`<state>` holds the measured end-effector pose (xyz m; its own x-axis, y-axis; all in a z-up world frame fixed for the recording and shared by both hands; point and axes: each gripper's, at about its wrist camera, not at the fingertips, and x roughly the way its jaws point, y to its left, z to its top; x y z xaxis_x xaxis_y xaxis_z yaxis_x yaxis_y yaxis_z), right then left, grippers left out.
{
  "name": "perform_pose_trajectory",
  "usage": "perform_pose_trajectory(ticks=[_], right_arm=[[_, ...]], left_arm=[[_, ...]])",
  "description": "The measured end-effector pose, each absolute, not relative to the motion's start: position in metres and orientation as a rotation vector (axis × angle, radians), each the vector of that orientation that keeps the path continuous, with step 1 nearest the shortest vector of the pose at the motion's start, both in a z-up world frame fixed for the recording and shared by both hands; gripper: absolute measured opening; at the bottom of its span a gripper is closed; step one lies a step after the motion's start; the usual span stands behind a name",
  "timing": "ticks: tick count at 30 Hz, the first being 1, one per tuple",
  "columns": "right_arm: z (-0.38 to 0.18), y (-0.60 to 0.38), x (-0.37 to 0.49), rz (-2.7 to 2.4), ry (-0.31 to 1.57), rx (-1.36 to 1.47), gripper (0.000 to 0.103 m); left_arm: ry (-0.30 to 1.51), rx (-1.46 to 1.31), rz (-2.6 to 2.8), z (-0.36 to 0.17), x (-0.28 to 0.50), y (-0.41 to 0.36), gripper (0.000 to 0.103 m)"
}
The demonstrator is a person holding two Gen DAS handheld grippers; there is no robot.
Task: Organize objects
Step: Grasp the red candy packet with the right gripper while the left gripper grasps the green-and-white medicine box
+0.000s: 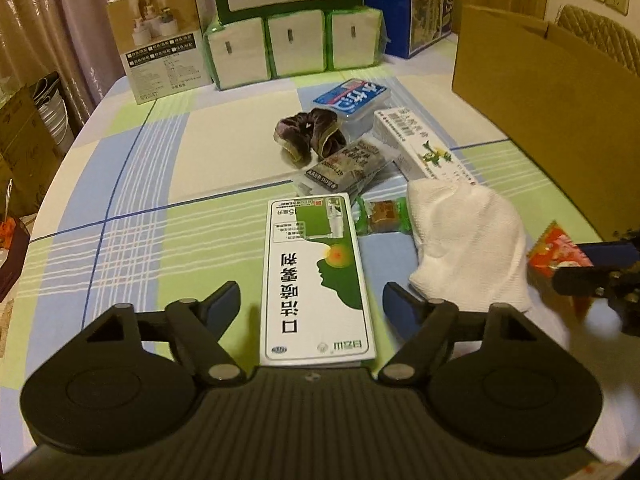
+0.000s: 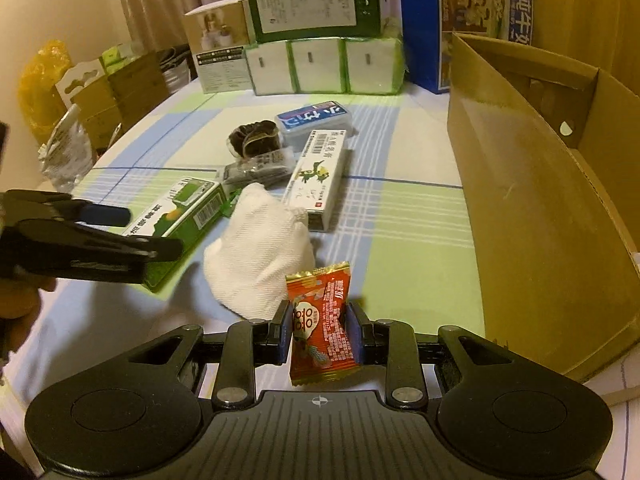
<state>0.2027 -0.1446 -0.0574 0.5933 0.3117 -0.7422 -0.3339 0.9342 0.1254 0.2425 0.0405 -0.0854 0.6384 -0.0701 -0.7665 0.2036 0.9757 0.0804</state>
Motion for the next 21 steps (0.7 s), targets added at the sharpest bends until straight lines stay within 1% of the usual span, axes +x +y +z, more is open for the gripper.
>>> perform_pose_trajectory(ticks=[1,2,3,7,14,17,21], right_arm=[[-0.059,-0.144,0.203,0.375,0.86,-0.024,0.026],[-0.06,-0.144,0.204,0.374,0.863,-0.019,0.026],[-0.061,-0.145,0.203,0.373,0.866,-0.014,0.026],[-0.062,-0.152,0.199,0.363,0.879,0.013,0.026],[-0.059,-0.165,0.173,0.345,0.904,0.066,0.026],[-0.063,-0.165,0.163,0.342,0.918,0.071,0.026],[-0.068,-0.161,0.157,0.339,0.91,0.016,0.026]], left_arm=[[0.873,0.166,-0.157,-0.087,0.244,0.039,0.064],[0.88,0.164,-0.151,-0.088,0.244,0.039,0.052],[0.885,0.161,-0.146,-0.089,0.244,0.038,0.052],[0.907,0.139,-0.145,-0.084,0.227,0.04,0.052],[0.96,0.147,-0.173,-0.08,0.174,0.037,0.052],[0.962,0.169,-0.17,-0.084,0.164,0.034,0.057],[0.941,0.161,-0.175,-0.085,0.165,0.035,0.061]])
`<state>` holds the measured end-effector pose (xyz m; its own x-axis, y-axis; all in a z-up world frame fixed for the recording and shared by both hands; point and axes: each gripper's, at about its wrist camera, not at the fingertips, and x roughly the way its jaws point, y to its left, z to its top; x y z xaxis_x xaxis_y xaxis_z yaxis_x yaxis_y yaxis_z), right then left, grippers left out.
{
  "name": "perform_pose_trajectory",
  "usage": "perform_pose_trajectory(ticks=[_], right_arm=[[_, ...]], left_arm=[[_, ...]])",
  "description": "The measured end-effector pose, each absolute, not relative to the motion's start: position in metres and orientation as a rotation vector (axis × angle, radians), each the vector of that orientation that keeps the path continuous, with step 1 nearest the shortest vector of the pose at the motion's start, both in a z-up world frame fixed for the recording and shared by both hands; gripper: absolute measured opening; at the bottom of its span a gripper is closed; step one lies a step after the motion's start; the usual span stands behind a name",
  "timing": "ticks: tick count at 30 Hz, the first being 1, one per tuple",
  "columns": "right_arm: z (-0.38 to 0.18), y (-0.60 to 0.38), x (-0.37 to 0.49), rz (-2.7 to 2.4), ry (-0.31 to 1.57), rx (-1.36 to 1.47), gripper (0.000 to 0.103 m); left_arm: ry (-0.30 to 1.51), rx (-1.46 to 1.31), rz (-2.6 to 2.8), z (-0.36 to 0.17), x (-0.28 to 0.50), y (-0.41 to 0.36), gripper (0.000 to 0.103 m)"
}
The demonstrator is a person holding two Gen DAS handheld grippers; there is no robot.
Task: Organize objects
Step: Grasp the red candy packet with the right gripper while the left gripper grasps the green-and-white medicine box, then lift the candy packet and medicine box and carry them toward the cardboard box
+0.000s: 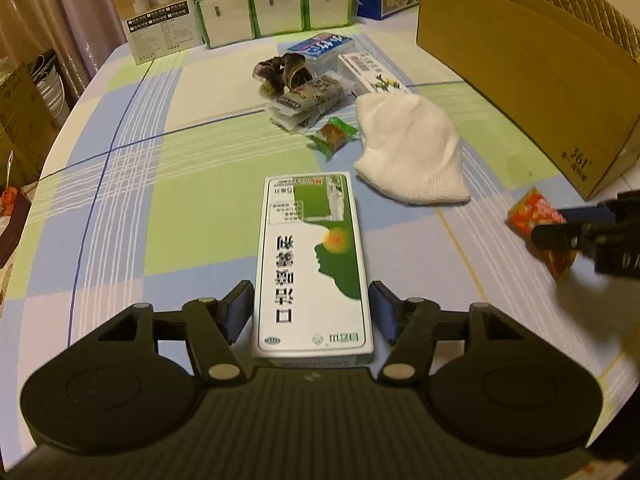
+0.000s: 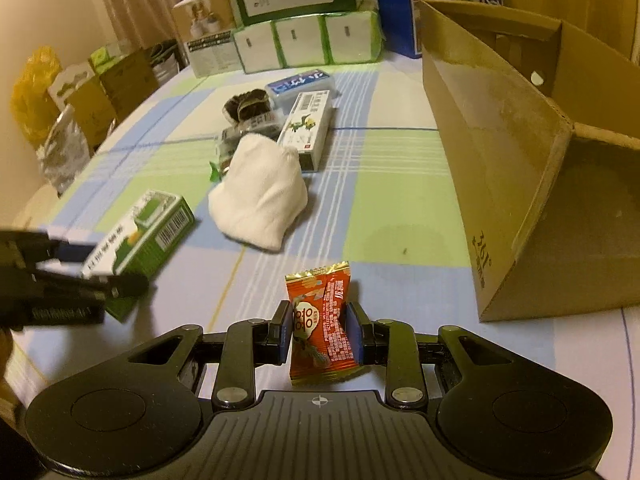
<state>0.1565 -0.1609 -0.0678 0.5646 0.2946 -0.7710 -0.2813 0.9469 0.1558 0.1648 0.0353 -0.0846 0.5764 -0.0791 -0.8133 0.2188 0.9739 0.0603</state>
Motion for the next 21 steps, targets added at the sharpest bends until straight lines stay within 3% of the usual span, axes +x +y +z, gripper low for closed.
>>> perform_pose_trajectory(ticks=[16,21], right_arm=[[-0.077,-0.142,0.153,0.331,0.878,-0.154,0.032],[-0.077,-0.143,0.154,0.325,0.88,-0.152,0.033]], left_arm=[[0.914,0.139,-0.18,-0.089,0.18,0.032,0.065],[0.91,0.159,-0.184,-0.091,0.182,0.029,0.059]])
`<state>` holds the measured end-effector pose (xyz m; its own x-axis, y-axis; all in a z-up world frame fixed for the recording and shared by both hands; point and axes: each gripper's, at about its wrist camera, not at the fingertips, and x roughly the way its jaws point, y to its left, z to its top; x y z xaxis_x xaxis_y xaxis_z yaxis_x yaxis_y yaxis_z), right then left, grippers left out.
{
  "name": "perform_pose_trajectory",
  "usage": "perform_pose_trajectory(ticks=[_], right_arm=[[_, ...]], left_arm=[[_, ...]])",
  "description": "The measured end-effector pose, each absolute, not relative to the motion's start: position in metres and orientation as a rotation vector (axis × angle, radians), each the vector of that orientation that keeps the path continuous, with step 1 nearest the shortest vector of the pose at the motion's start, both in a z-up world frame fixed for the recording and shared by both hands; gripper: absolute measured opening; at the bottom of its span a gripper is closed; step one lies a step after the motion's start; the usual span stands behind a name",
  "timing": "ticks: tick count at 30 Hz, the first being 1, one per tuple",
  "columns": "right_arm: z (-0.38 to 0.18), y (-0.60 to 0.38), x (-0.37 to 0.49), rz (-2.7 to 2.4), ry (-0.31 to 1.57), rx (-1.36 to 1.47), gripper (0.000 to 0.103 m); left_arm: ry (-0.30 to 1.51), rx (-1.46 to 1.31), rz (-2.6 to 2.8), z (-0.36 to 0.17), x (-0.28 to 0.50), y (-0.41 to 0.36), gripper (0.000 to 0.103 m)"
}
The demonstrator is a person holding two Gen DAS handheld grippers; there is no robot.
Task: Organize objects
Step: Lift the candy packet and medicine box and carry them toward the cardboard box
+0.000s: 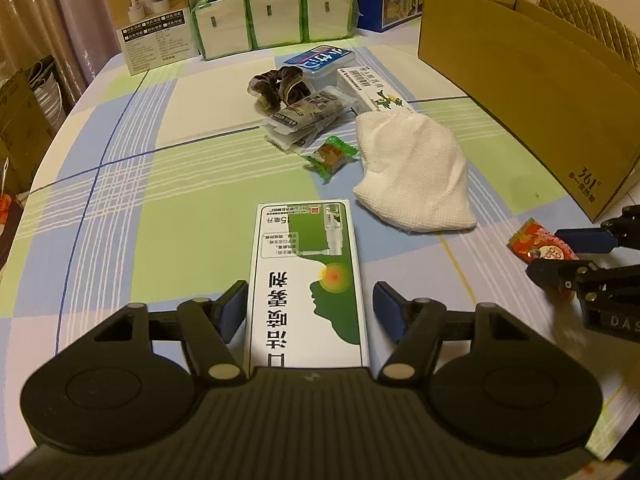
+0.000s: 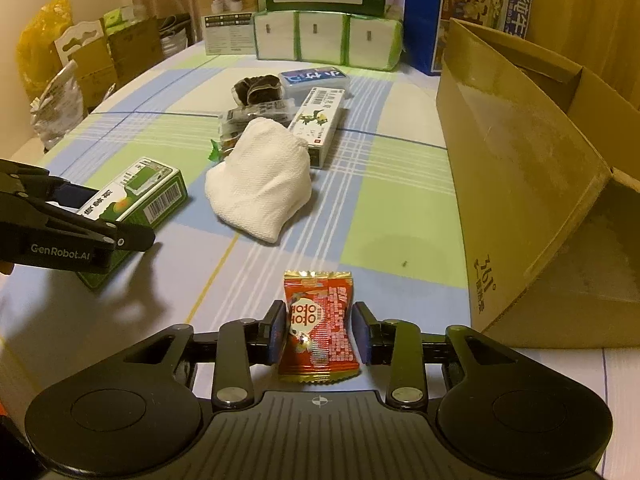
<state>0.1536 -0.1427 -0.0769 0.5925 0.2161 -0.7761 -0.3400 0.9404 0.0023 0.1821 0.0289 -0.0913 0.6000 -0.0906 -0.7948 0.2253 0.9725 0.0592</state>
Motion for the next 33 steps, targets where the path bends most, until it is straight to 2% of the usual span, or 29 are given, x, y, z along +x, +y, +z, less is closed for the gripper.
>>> perform_pose_trajectory(ticks=[5,12,18,33], right_arm=[[-0.076,-0.143,0.155,0.319,0.879,-0.146,0.032],[-0.076,-0.141,0.154,0.324,0.875,-0.16,0.032],[-0.075,-0.139,0.154,0.318,0.868,-0.159,0.026],[-0.067,-0.143,0.154,0.313,0.846,-0.117,0.026]], left_arm=[[0.913,0.16,-0.178,-0.092,0.183,0.029,0.053],[0.908,0.157,-0.176,-0.093,0.184,0.03,0.053],[0.905,0.15,-0.178,-0.093,0.185,0.03,0.052],[0.913,0.145,-0.201,-0.088,0.171,0.024,0.051]])
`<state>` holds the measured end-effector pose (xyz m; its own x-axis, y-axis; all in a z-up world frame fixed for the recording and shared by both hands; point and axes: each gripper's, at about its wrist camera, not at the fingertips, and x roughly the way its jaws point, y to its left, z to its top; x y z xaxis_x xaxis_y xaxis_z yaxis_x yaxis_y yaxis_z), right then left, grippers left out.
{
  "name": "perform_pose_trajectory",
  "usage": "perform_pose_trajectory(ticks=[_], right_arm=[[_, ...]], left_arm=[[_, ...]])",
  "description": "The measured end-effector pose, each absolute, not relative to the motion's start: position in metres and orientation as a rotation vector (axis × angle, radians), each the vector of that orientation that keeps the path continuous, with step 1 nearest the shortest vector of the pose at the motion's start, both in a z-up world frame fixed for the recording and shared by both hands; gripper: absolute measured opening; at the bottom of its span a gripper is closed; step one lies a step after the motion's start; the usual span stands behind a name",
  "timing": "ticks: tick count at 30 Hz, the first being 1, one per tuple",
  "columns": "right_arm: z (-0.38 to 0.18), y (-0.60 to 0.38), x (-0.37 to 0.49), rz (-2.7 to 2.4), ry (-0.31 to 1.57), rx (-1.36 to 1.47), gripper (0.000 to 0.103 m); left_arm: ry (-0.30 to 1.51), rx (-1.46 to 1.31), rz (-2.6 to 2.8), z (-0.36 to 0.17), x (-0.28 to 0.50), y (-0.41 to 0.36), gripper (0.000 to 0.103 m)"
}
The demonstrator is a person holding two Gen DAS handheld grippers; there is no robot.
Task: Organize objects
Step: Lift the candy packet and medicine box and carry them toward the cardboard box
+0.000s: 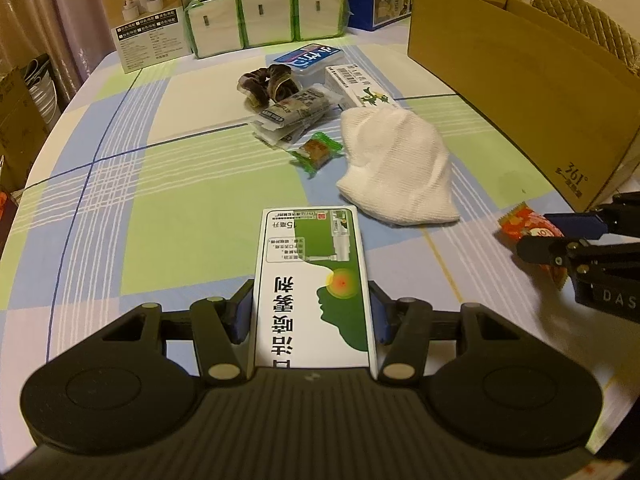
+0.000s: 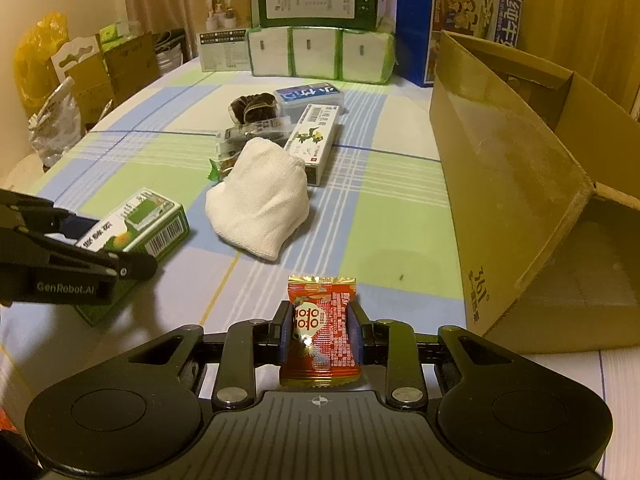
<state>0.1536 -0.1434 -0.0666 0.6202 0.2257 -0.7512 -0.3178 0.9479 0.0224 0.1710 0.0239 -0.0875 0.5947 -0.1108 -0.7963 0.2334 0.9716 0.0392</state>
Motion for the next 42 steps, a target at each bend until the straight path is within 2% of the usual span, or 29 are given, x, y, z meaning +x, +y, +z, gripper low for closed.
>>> perform_pose_trajectory(ticks=[21,42], right_arm=[[-0.039,-0.175,0.117,0.269,0.804,0.008,0.026],[-0.053,-0.177,0.116,0.265,0.86,0.037,0.026]], left_arm=[[0.871,0.024,-0.196,-0.059,0.114,-0.017,0.051],[0.865,0.148,-0.194,-0.093,0.117,-0.035,0.051]])
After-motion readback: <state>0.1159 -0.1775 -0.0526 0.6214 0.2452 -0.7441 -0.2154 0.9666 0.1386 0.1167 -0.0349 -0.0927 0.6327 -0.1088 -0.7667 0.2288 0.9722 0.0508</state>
